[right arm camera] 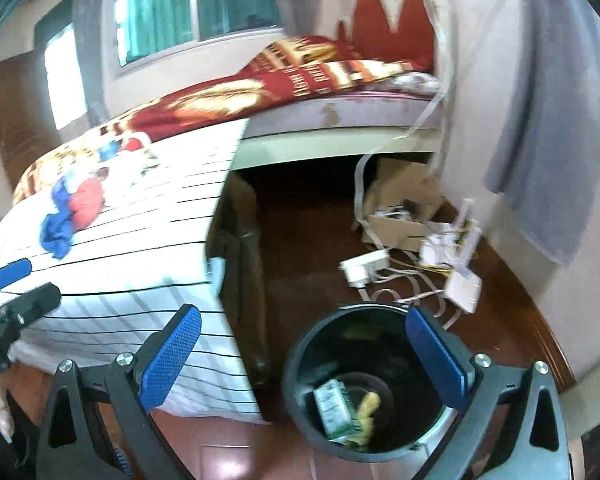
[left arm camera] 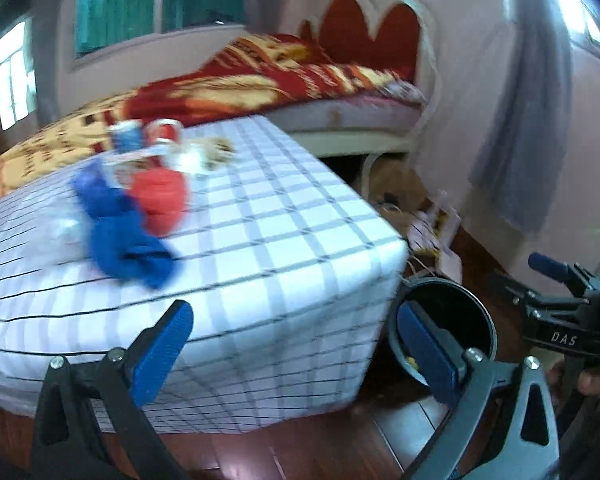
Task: Collect trash
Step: 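Move both tools back toward the remaining trash on the table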
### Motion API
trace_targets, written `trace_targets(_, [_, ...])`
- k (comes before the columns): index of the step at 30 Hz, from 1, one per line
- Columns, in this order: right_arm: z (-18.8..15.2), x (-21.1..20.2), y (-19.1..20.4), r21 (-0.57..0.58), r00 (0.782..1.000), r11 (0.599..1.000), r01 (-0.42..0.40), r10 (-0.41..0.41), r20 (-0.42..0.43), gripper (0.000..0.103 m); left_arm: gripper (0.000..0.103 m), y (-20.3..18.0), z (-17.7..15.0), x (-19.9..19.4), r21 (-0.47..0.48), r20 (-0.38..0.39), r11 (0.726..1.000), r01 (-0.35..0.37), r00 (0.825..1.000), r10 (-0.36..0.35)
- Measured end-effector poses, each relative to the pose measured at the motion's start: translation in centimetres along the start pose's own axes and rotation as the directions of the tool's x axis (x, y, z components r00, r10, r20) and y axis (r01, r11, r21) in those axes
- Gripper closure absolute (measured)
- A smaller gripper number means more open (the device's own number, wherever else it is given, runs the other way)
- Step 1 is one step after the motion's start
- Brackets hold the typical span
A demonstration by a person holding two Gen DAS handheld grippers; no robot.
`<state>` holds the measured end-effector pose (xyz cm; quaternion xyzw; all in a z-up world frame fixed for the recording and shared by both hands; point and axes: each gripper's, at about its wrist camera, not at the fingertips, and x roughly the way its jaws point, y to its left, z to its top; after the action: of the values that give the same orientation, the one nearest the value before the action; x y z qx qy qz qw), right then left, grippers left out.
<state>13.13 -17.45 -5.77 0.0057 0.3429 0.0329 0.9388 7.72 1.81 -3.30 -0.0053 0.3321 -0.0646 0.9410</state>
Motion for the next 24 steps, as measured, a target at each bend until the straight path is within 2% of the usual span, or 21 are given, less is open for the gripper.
trace_targets(5, [2.1, 0.4, 5.7, -0.083, 0.996, 0.993, -0.083, 0.087, 0.037, 0.0, 0.001, 5.9, -0.3, -1.4, -0.086, 0.035, 0.992, -0.097, 0.994, 0.101])
trace_targets(10, [4.0, 1.6, 12.6, -0.168, 0.979, 0.968, -0.187, 0.197, 0.044, 0.0, 0.005, 11.1, -1.1, -1.9, -0.161, 0.021, 0.971, -0.174, 0.983, 0.18])
trace_targets(14, [4.9, 2.5, 16.7, -0.219, 0.968, 0.948, -0.233, 0.247, 0.04, 0.001, 0.007, 14.7, -1.1, -2.0, -0.2, 0.017, 0.953, -0.225, 0.972, 0.233])
trace_targets(15, [5.2, 3.0, 17.8, -0.227, 0.967, 0.944, -0.24, 0.254, 0.034, 0.002, 0.007, 15.3, -1.0, -1.9, -0.205, 0.016, 0.95, -0.235, 0.97, 0.243])
trace_targets(19, [6.1, 4.4, 20.4, -0.253, 0.951, 0.919, -0.301, 0.31, -0.003, 0.017, 0.008, 17.5, -0.6, -1.2, -0.209, 0.007, 0.943, -0.261, 0.963, 0.268])
trace_targets(24, [6.1, 7.1, 24.8, -0.31, 0.918, 0.866, -0.393, 0.389, -0.078, 0.018, 0.008, 19.2, -0.7, -1.0, -0.235, 0.01, 0.933, -0.273, 0.959, 0.284])
